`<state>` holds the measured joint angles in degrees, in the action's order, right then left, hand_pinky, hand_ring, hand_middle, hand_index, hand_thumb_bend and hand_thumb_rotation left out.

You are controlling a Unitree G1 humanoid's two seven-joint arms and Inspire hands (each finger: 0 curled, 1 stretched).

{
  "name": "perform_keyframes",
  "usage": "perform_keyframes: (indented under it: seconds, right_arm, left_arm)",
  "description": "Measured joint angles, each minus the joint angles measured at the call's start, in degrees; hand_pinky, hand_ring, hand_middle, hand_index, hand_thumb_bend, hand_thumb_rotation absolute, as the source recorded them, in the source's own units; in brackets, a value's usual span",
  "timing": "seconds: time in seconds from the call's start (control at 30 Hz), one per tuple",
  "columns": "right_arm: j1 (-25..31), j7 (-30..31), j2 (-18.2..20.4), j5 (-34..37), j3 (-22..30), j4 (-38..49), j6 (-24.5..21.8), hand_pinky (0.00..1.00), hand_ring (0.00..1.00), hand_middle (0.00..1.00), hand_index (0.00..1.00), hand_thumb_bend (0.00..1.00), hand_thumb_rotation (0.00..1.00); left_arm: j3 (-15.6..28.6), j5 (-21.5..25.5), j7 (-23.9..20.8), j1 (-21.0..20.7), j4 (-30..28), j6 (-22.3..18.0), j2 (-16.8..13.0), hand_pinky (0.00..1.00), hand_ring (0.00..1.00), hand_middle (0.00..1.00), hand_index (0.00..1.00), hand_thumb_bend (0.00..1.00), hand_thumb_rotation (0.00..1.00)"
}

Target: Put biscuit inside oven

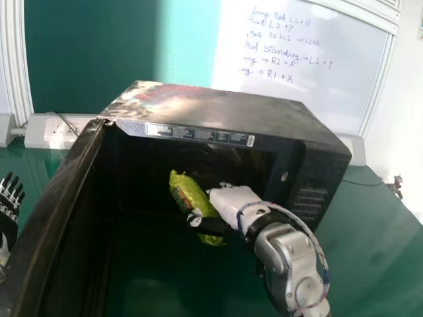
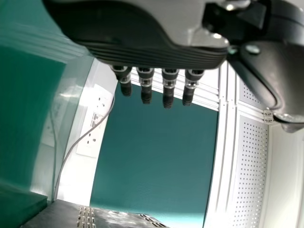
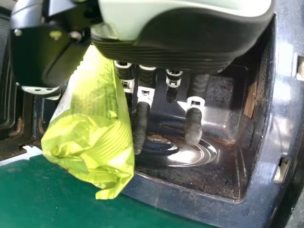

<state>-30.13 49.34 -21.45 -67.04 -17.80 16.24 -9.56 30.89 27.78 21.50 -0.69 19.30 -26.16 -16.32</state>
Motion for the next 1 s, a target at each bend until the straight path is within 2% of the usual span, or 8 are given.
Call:
perform_keyframes:
  seconds: [0.5,0.63,0.83,1.0]
  right_arm:
    - [-5.67,-5.48,1.53,1.41,-2.0,-9.95,-1.62,0.14,0.23,0.47,0.49,0.52,0.0]
    - [-6.82,-6.44,2.04,1.58,-2.71,-12.53,-2.48,0.14,0.22,0.47,0.49,0.52,0.0]
    - [-8.05,-9.82,2.84,2.61,-3.37,-16.08,-3.11,0.12,0.2,0.47,0.49,0.52,0.0]
    - [-9.61,-12.61,2.8,3.69,-4.26,-19.08,-2.66,0.16,0.24,0.47,0.49,0.52,0.0]
  left_arm:
    - [0.02,0.34,0.09,-0.05,-0.07,-0.15,0.02,0.89,0.86,0.83,0.87,0.34,0.9]
    - [0.02,0.32,-0.15,0.02,-0.1,-0.11,0.02,0.89,0.86,0.84,0.88,0.34,0.93]
    - [0.03,0.4,0.3,-0.02,0.0,-0.13,0.02,0.89,0.86,0.84,0.88,0.34,0.91]
    - [0.03,0.32,-0.12,0.03,-0.07,-0.09,0.02,0.88,0.86,0.84,0.88,0.34,0.92]
